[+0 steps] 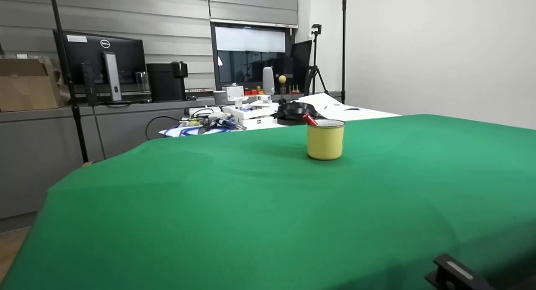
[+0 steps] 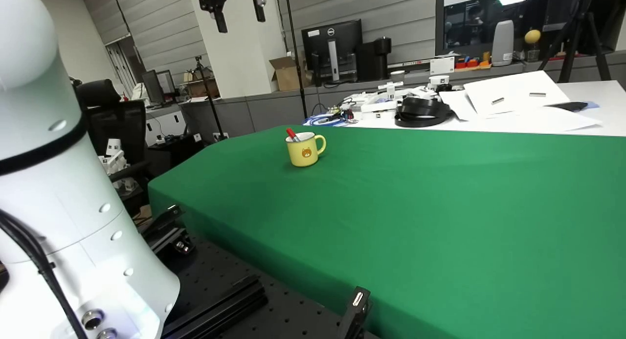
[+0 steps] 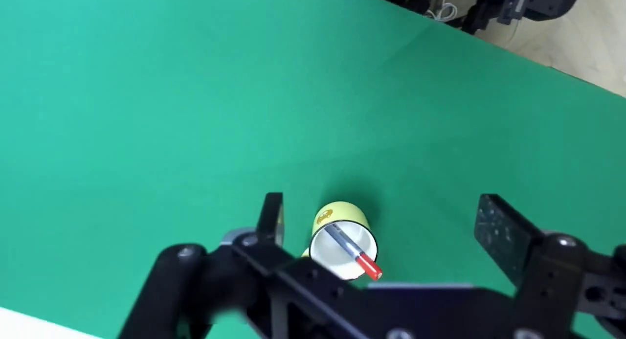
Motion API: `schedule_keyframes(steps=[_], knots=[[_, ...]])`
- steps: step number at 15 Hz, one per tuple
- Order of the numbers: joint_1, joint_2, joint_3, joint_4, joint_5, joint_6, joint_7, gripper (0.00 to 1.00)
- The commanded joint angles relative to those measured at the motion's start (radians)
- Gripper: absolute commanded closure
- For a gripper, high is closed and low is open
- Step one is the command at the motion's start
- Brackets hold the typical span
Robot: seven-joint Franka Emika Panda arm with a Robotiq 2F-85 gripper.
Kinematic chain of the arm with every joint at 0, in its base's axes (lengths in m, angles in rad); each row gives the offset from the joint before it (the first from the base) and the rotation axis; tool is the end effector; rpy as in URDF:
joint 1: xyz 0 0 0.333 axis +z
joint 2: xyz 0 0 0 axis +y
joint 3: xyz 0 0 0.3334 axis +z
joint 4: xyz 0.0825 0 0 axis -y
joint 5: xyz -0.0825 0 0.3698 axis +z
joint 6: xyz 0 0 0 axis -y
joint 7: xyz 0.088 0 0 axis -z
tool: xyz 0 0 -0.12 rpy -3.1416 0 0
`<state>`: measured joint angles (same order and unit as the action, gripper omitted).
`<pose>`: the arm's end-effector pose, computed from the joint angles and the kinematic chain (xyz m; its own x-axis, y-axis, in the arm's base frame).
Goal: Remove the pen from the yellow cup
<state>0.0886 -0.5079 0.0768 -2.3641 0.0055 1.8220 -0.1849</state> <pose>0.3664 0.0650 0.5159 0.9426 0.3313 -0.0407 0.3325 -0.9428 0.0250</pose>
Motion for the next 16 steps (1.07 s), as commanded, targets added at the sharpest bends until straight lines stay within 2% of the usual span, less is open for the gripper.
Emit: schedule_keyframes(steps=[1, 5, 9, 10, 13, 16], knots=[[0.035, 0.217, 0.026, 0.122, -0.100, 0.074, -0.086, 0.00], [0.064, 0.431, 0.071, 0.251, -0.218, 0.132, -0.164, 0.00], [0.094, 0.615, 0.112, 0.397, -0.391, 0.104, -0.210, 0.00], [0.083, 0.527, 0.100, 0.291, -0.328, 0.152, -0.185, 0.00], [0.095, 0.613, 0.112, 0.361, -0.377, 0.141, -0.192, 0.00], [0.095, 0.619, 0.111, 0.376, -0.379, 0.132, -0.202, 0.00]])
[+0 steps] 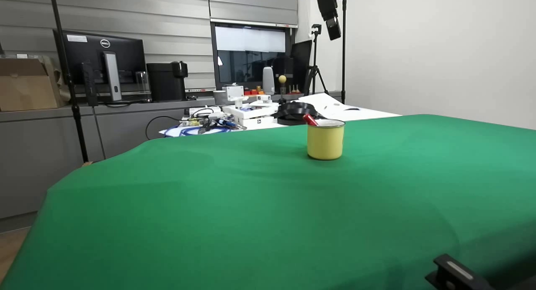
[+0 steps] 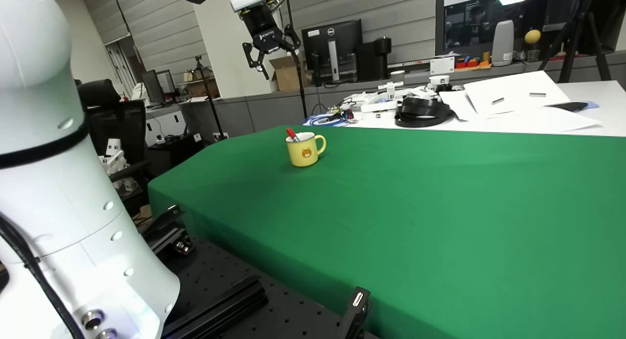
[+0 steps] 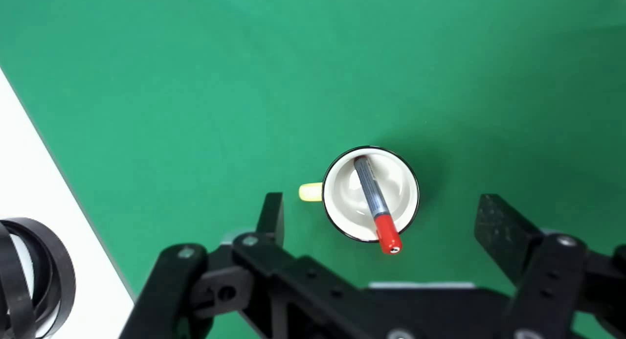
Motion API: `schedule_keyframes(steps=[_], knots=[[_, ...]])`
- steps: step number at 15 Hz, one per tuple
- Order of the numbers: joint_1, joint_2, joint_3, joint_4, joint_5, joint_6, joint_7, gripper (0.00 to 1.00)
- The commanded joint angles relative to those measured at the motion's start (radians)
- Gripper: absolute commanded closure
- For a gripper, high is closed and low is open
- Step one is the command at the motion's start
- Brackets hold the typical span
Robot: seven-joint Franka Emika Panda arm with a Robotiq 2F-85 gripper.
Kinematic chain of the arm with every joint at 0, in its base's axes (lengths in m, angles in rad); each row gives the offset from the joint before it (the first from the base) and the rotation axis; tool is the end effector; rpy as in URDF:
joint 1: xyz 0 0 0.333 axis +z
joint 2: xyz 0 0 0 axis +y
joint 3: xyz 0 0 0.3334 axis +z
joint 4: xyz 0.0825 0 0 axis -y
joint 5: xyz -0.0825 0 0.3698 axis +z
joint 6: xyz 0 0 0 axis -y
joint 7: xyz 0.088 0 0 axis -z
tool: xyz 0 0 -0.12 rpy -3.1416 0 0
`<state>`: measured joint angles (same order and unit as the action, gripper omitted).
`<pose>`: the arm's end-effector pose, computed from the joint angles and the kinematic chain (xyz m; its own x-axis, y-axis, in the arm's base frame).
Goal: Remove the pen from the yellow cup
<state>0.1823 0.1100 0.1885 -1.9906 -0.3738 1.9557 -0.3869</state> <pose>0.5254 0.1712 0.4133 0.6039 0.7528 -0.2618 0.7969 -0.5652 0.2132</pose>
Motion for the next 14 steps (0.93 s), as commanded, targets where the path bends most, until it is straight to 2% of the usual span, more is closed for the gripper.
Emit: schedule_keyframes(steps=[1, 4, 9, 13, 14], knots=[[0.001, 0.000, 0.000, 0.005, 0.000, -0.006, -0.003, 0.00], [0.001, 0.000, 0.000, 0.006, 0.000, -0.007, -0.005, 0.00], [0.045, 0.103, 0.015, 0.063, -0.203, -0.001, 0.003, 0.00], [0.070, 0.207, 0.023, 0.093, -0.268, 0.033, -0.027, 0.00], [0.066, 0.231, 0.028, 0.092, -0.267, 0.074, -0.066, 0.00]])
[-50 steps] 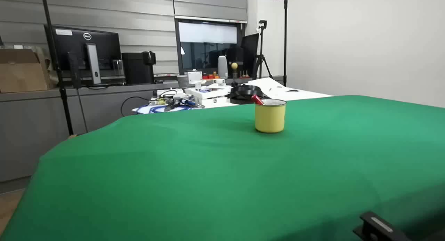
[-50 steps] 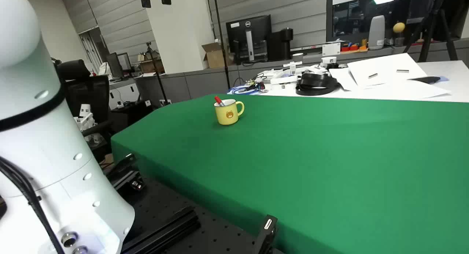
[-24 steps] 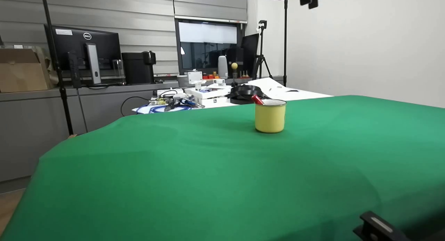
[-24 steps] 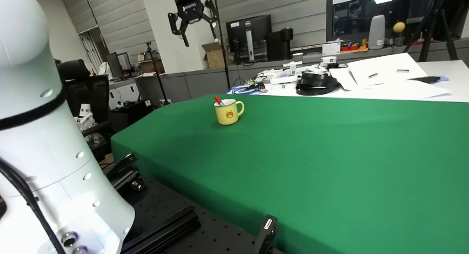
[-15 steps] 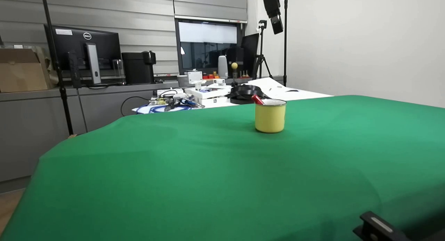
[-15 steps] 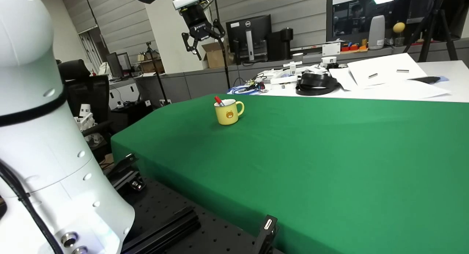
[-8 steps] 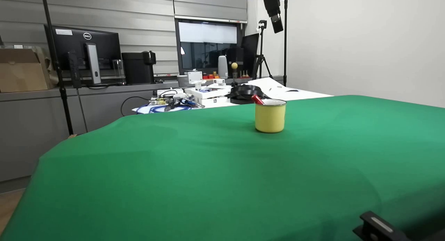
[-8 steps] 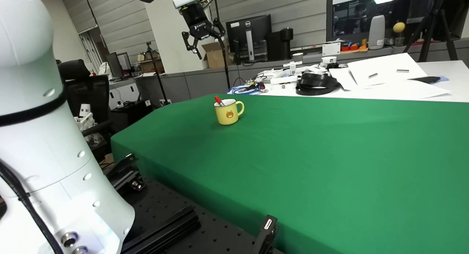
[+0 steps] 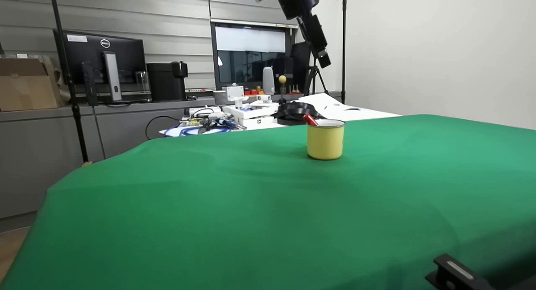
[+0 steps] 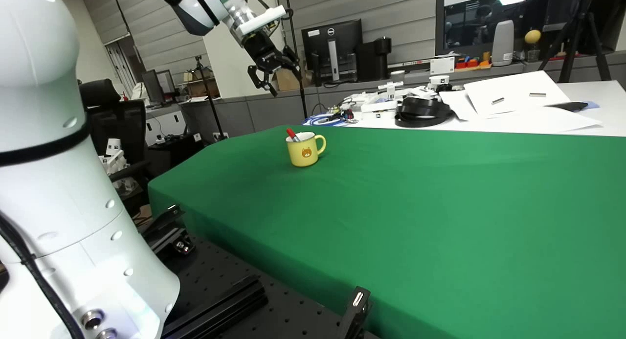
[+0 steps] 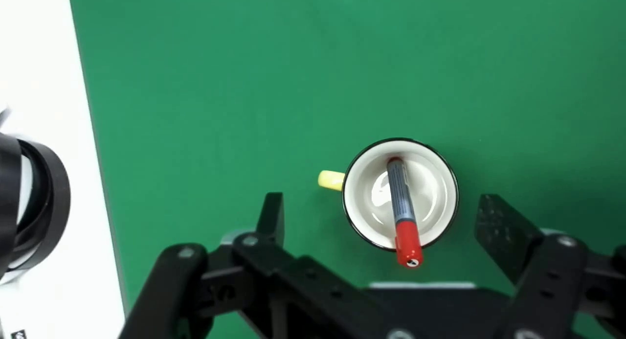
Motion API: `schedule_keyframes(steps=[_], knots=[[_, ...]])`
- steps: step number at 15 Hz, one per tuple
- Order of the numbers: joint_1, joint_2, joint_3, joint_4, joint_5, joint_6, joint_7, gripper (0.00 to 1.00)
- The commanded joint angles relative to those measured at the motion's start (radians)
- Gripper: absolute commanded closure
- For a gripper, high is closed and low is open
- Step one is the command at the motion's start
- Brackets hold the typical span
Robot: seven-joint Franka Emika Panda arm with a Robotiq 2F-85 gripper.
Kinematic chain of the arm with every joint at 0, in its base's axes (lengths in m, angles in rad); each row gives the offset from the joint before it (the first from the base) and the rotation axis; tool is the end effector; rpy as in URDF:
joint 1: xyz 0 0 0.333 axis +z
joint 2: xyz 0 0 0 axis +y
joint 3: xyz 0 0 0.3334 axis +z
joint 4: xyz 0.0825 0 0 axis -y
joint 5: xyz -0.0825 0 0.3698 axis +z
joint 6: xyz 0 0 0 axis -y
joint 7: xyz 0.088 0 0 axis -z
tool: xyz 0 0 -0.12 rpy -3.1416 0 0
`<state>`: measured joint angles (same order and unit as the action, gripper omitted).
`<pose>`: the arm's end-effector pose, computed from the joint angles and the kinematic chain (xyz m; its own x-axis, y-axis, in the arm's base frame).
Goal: Remove the pen from the yellow cup
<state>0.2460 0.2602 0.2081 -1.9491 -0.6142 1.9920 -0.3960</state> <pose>0.5414 0.2113 0.3553 0.4180 0.8157 -0.3999 0.9021 -0.3208 0.2886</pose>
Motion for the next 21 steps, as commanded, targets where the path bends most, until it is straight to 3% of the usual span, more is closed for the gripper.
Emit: schedule_keyframes(steps=[1, 6, 21], knots=[[0.006, 0.111, 0.007, 0.061, -0.039, 0.064, -0.060, 0.00], [-0.013, 0.199, -0.005, 0.118, -0.028, 0.160, -0.141, 0.00], [-0.001, 0.222, -0.003, 0.106, -0.004, 0.077, -0.153, 0.00]])
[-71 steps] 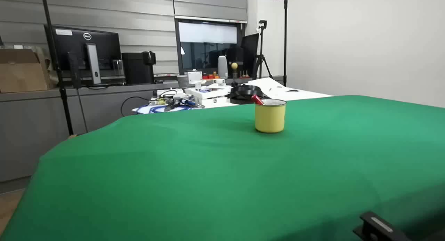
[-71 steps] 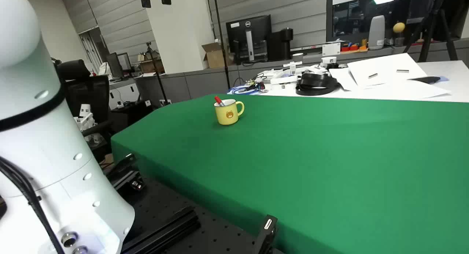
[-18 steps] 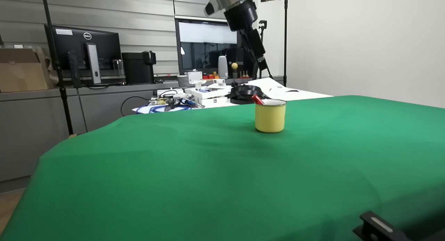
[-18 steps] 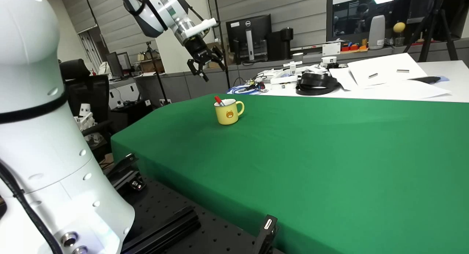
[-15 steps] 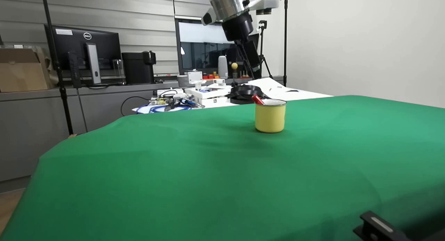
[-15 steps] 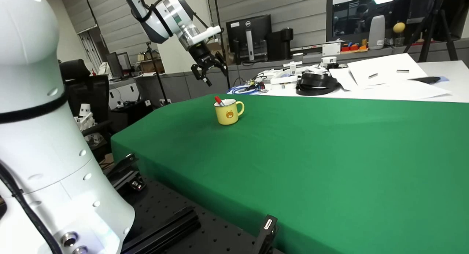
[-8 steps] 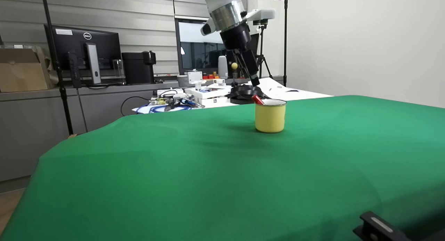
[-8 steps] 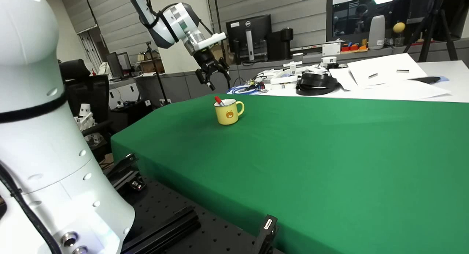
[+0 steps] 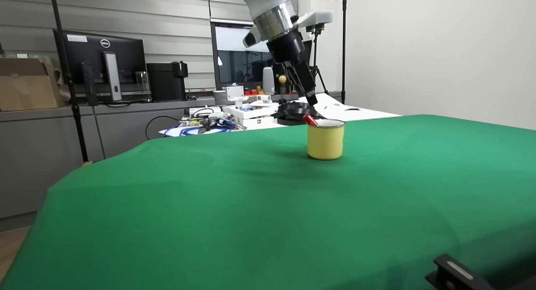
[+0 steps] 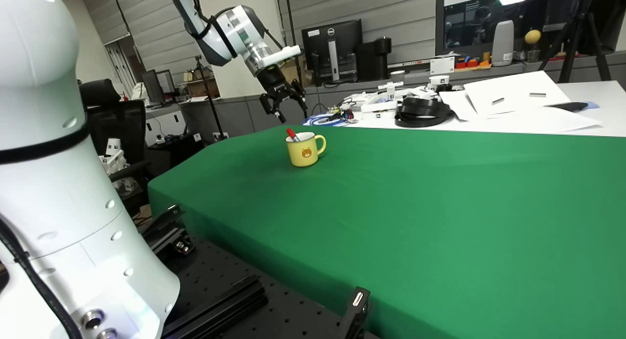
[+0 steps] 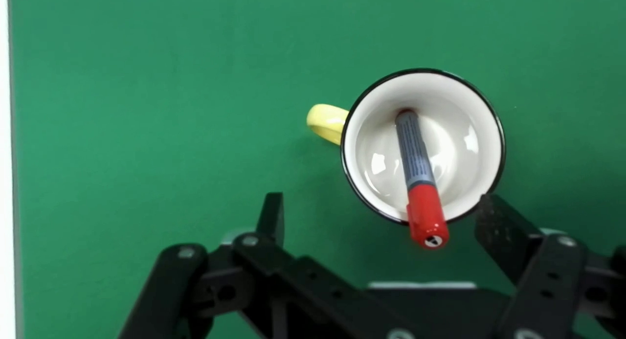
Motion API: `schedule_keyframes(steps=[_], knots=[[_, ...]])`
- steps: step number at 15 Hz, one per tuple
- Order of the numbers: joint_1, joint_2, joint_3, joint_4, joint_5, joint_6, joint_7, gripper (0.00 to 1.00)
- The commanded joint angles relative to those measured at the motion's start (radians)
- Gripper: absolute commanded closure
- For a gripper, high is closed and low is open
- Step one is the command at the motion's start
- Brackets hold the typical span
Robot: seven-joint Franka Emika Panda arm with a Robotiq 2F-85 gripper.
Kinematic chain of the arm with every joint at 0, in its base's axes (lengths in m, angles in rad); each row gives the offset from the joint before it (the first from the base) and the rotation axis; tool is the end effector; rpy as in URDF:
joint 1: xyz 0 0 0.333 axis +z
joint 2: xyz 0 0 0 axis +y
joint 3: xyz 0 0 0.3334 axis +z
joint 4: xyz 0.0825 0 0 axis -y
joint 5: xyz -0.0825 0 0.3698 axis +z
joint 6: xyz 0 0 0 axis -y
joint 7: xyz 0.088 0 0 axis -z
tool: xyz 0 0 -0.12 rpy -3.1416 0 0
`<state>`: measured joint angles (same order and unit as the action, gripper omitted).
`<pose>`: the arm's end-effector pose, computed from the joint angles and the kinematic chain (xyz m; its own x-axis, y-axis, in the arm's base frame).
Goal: Remove the pen from the yellow cup
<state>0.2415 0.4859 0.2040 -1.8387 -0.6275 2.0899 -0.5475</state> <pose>0.5784 0.2274 0.2698 0.2281 0.8832 -0.4098 0.9709 -0.1748 0.1636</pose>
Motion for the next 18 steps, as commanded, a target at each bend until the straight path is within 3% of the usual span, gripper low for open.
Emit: schedule_keyframes(steps=[1, 18], knots=[[0.007, 0.000, 0.000, -0.006, 0.003, -0.023, 0.003, 0.00], [0.024, 0.027, -0.001, -0.015, -0.005, -0.046, 0.009, 0.00]])
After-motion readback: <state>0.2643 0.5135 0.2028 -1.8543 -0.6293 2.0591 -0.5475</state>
